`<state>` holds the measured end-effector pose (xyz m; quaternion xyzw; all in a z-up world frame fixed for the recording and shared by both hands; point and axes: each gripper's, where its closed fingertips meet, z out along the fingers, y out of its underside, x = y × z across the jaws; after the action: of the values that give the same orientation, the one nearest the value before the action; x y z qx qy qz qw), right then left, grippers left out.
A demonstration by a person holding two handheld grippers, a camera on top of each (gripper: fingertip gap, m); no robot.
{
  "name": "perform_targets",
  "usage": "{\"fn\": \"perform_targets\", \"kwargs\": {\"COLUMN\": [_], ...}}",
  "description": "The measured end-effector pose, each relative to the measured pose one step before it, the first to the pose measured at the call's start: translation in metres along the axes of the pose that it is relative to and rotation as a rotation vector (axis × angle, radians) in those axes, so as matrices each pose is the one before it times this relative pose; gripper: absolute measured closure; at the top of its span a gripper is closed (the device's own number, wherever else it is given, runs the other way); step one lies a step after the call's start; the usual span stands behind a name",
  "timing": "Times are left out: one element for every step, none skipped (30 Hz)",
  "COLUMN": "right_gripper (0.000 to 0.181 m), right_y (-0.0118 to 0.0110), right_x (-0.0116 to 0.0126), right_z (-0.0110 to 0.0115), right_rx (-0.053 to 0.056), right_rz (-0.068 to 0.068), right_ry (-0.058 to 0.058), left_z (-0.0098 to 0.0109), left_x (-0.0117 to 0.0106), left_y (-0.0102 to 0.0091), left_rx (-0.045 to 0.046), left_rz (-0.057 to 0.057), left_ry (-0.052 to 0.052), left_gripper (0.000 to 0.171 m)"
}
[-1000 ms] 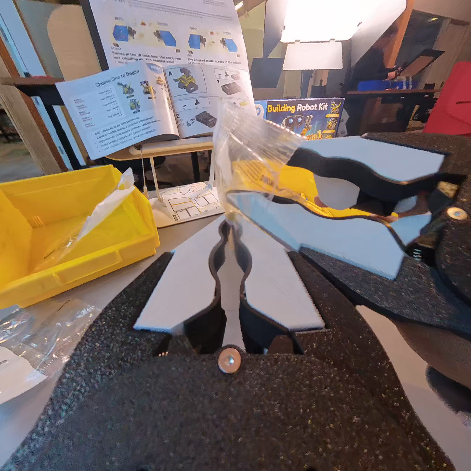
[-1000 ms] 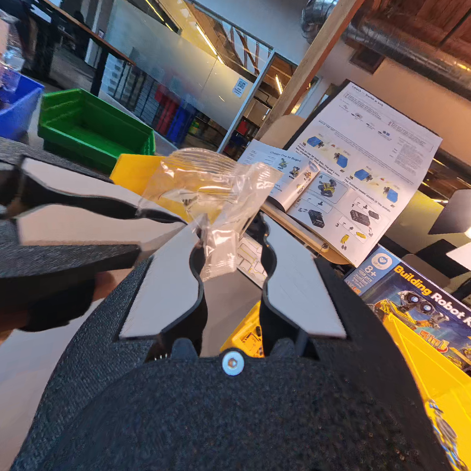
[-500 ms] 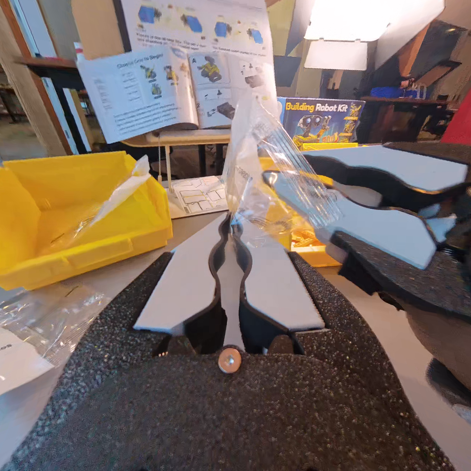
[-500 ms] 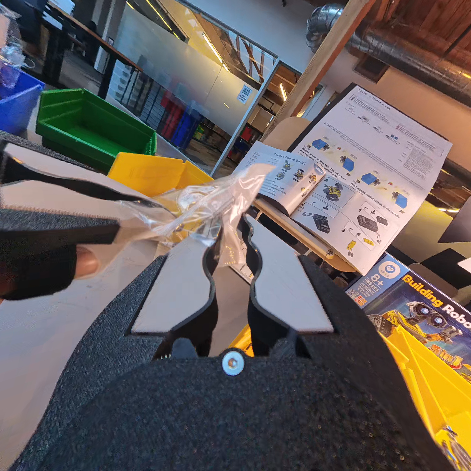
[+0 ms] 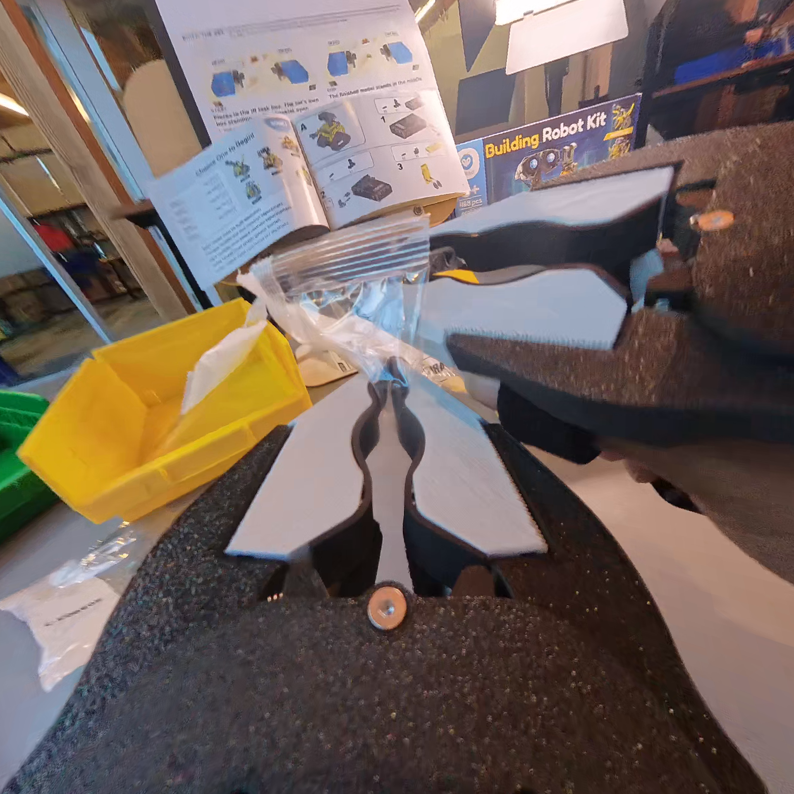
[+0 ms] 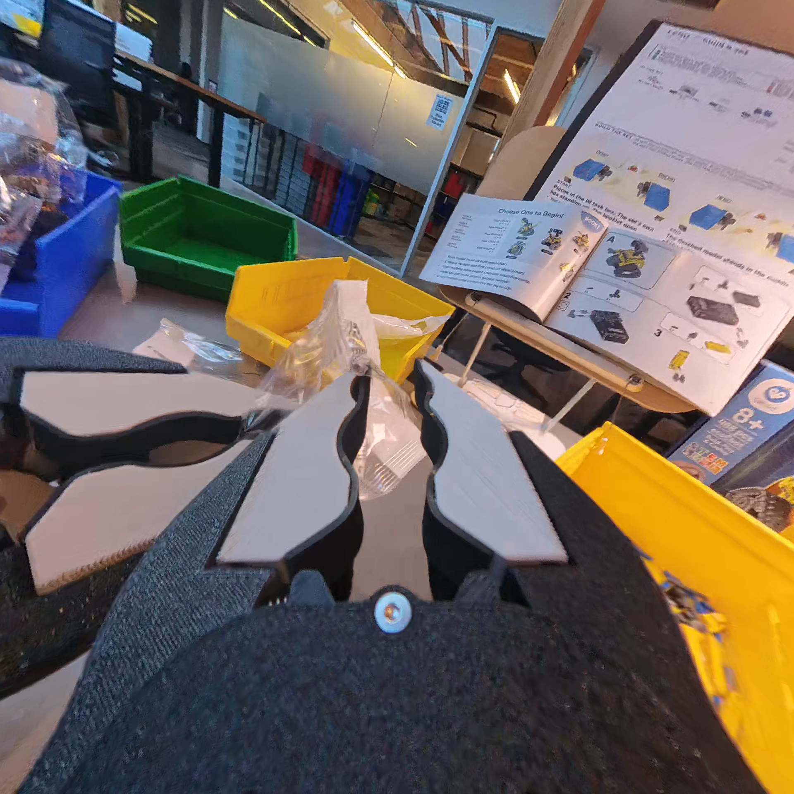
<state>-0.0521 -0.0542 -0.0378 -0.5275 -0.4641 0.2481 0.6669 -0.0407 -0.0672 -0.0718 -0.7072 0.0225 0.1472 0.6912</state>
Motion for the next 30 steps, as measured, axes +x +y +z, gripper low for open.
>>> {"fn": "perform_targets", "kwargs": {"right_gripper": [0.157,0.151,0.149,0.148,0.149,0.151,0.154,0.159,0.164,0.157,0.153,0.152,0.152,0.152,0.152,0.156,0.158,0.165,0.171,0.176,0.177,0.178,0.180,0.180,0.180,0.180,0.181,0.181,0.181,0.181], "right_y": [-0.00212,-0.00114,0.00069,0.00346,0.00467,0.00504,0.00311,0.00234,0.00210,0.00322,0.00157,-0.00058,-0.00240,-0.00287,-0.00079,0.00060,0.00038,0.00070,0.00114,0.00321,0.00262,0.00125,-0.00026,-0.00063,-0.00021,-0.00096,-0.00081,-0.00067,0.00028,0.00003], "right_x": [0.00130,0.00148,0.00122,0.00103,0.00078,0.00096,-0.00166,-0.00296,-0.00675,-0.00362,0.00077,0.00135,0.00416,0.00528,0.00333,0.00228,0.00159,0.00201,0.00215,0.00255,0.00369,0.00143,0.00069,-0.00025,-0.00140,-0.00178,-0.00138,0.00017,0.00150,0.00214], "right_z": [-0.00137,-0.00079,-0.00037,0.00023,0.00010,-0.00076,-0.00186,-0.00232,-0.00206,-0.00149,-0.00105,-0.00112,-0.00092,-0.00071,0.00036,0.00097,0.00109,0.00089,0.00115,0.00144,0.00053,-0.00082,-0.00175,-0.00161,-0.00070,-0.00033,-0.00026,-0.00034,0.00018,0.00052], "right_rx": [0.0006,-0.0030,-0.0105,-0.0243,-0.0276,-0.0292,-0.0159,-0.0128,-0.0147,-0.0201,-0.0056,0.0095,0.0242,0.0303,0.0161,0.0055,0.0070,0.0075,0.0080,-0.0041,-0.0005,0.0024,0.0076,0.0063,0.0002,0.0030,0.0045,0.0100,0.0076,0.0080], "right_rz": [0.0671,0.0565,0.0287,-0.0046,-0.0272,-0.0401,-0.0360,-0.0142,0.0103,0.0210,0.0159,0.0081,0.0028,0.0034,0.0150,0.0117,-0.0051,-0.0281,-0.0485,-0.0592,-0.0567,-0.0334,-0.0122,-0.0080,-0.0115,-0.0186,-0.0168,-0.0066,0.0065,0.0133], "right_ry": [-0.0266,-0.0245,-0.0190,-0.0092,-0.0028,0.0036,-0.0125,-0.0271,-0.0632,-0.0486,-0.0189,-0.0126,0.0105,0.0241,0.0171,0.0193,0.0246,0.0361,0.0437,0.0490,0.0553,0.0321,0.0179,0.0077,0.0030,0.0053,0.0107,0.0137,0.0131,0.0095], "left_z": [-0.00159,-0.00145,-0.00072,0.00007,0.00045,-0.00012,-0.00049,0.00033,0.00162,0.00074,-0.00046,-0.00055,-0.00078,-0.00067,-0.00035,-0.00017,-0.00012,0.00023,0.00061,0.00101,0.00091,0.00057,0.00100,0.00126,0.00135,0.00155,0.00149,0.00130,0.00132,0.00077], "left_x": [0.00008,-0.00008,0.00070,0.00196,0.00236,0.00143,0.00035,0.00059,-0.00009,-0.00143,0.00000,0.00209,0.00355,0.00473,0.00449,0.00441,0.00397,0.00271,0.00110,-0.00044,-0.00325,-0.00421,-0.00354,-0.00418,-0.00486,-0.00466,-0.00328,-0.00148,0.00027,0.00136], "left_y": [-0.00226,-0.00245,-0.00145,0.00026,0.00140,0.00049,-0.00005,0.00148,0.00432,0.00203,-0.00086,-0.00206,-0.00301,-0.00281,-0.00216,-0.00215,-0.00178,-0.00084,0.00086,0.00291,0.00377,0.00349,0.00364,0.00283,0.00220,0.00188,0.00084,0.00003,0.00052,0.00078], "left_rx": [0.00939,0.00617,0.00144,-0.00569,-0.00799,-0.00118,0.00180,-0.00606,-0.01862,-0.00332,0.00595,0.00816,0.01361,0.00962,0.00404,0.00659,0.00458,0.00094,-0.00235,-0.00764,-0.00749,-0.00767,-0.01135,-0.00510,0.00055,0.00173,0.00298,0.00519,0.00188,0.00470], "left_rz": [0.0668,0.0713,0.0547,0.0306,0.0169,0.0166,0.0108,-0.0098,-0.0240,-0.0108,-0.0035,0.0012,0.0129,0.0069,0.0001,-0.0021,-0.0080,-0.0178,-0.0406,-0.0729,-0.0901,-0.0955,-0.1073,-0.1088,-0.0955,-0.0726,-0.0490,-0.0330,-0.0188,-0.0108], "left_ry": [-0.0273,-0.0261,-0.0137,0.0009,0.0051,0.0000,-0.0026,0.0087,0.0113,0.0048,0.0073,0.0085,0.0092,0.0136,0.0104,0.0105,0.0120,0.0120,0.0165,0.0241,0.0220,0.0260,0.0342,0.0317,0.0257,0.0184,0.0116,0.0072,0.0034,-0.0016], "left_gripper": [0.171,0.171,0.171,0.171,0.171,0.171,0.171,0.171,0.171,0.171,0.171,0.171,0.171,0.171,0.171,0.171,0.171,0.171,0.171,0.171,0.171,0.171,0.171,0.171,0.171,0.171,0.171,0.171,0.171,0.171]}}
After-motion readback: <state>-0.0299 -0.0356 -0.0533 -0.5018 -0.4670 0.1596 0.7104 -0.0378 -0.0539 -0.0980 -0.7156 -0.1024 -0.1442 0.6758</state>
